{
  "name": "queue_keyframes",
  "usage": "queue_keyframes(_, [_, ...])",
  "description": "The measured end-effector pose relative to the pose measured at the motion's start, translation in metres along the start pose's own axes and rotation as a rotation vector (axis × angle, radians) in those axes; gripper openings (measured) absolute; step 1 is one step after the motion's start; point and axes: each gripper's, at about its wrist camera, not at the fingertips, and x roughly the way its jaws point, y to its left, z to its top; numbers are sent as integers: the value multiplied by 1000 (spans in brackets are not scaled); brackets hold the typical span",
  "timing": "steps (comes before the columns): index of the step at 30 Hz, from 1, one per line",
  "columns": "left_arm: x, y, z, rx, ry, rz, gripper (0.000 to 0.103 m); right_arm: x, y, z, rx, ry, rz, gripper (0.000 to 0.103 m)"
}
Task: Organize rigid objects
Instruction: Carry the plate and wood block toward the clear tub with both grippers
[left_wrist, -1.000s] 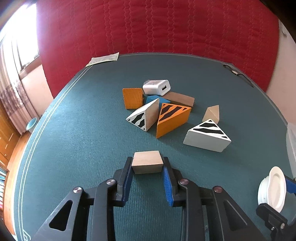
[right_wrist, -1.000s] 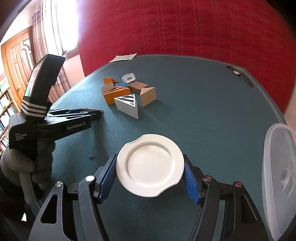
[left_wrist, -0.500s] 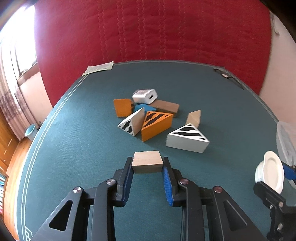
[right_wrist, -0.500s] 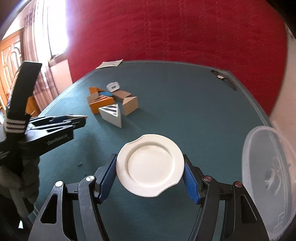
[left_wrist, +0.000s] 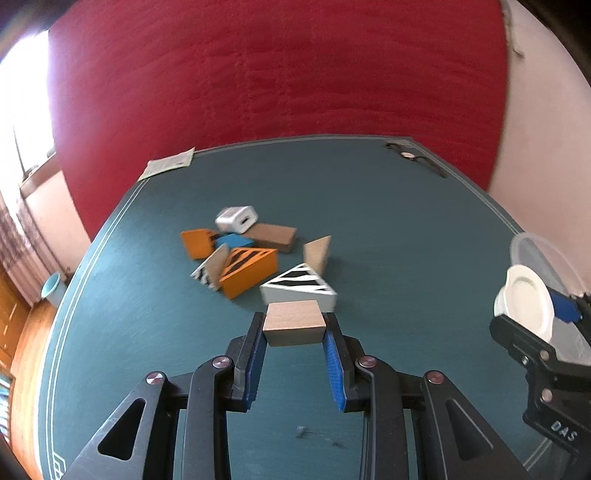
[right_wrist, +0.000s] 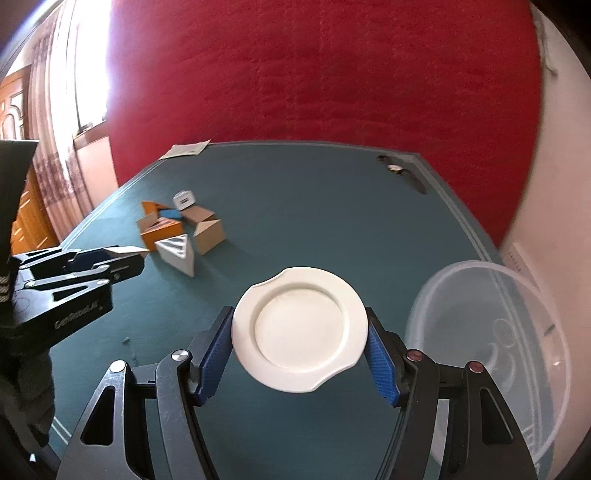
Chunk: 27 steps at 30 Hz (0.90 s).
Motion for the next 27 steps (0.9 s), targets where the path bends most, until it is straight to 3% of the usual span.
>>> queue_keyframes(16, [-14,-68,11,132,-29,-83,32,-19,-79,-17,119,-5,-145,67])
queue_keyframes(27, [-20,-88,11,183,-37,-118,32,-34,-132,-25,237,-21,-248,67])
